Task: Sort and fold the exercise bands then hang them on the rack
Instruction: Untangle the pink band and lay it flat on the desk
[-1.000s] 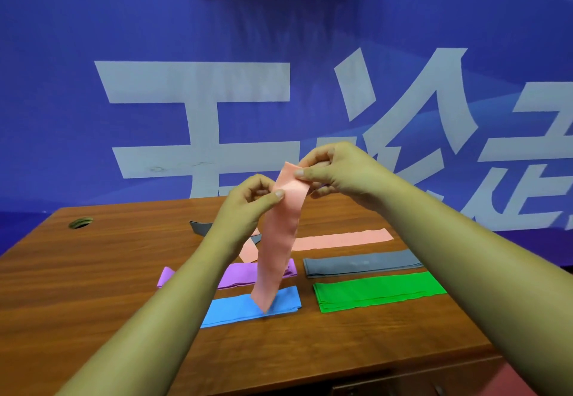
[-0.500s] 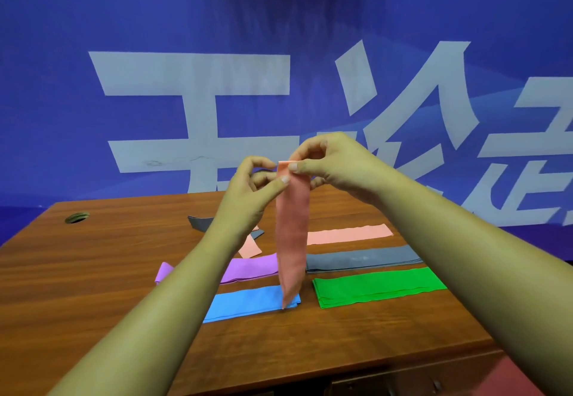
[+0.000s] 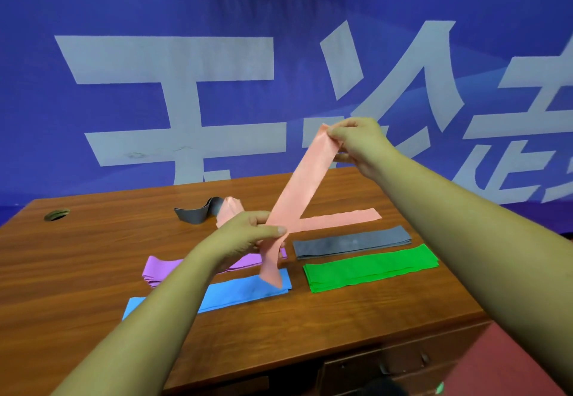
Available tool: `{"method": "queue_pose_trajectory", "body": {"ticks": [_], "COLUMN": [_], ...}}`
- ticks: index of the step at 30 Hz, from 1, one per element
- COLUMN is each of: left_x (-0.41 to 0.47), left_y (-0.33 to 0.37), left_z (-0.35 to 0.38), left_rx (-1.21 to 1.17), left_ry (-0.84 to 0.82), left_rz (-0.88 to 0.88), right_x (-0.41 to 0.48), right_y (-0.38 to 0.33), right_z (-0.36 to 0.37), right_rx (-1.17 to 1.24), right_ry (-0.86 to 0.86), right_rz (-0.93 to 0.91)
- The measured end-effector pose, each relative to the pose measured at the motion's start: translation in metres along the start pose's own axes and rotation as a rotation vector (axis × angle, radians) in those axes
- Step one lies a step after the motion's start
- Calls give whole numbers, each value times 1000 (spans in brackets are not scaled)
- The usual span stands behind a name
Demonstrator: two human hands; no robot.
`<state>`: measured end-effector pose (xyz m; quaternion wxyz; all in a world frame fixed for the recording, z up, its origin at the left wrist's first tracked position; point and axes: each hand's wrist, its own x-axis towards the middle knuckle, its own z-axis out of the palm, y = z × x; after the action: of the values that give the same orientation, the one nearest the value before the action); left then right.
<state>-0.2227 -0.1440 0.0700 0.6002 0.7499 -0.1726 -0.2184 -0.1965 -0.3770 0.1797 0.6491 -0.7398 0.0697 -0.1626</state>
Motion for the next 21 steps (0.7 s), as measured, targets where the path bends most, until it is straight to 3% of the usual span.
{"method": "queue_pose_trajectory", "body": {"ticks": [5, 10, 16, 21], "left_x": [-1, 17, 44, 84], "left_y": [-12, -17, -24, -35], "left_z": [-10, -21, -28, -21], "left_rx": [-99, -103, -31, 11], "left_ry": [-70, 140, 226, 304], "left_rz": [-115, -99, -139, -175], "right_x": [19, 28, 35, 51], "right_y": [44, 86, 134, 167], "right_z": [-23, -46, -71, -79], "right_rx": [16, 45, 78, -31], "right_ry": [156, 231, 254, 235], "right_rz": [99, 234, 382, 366]}}
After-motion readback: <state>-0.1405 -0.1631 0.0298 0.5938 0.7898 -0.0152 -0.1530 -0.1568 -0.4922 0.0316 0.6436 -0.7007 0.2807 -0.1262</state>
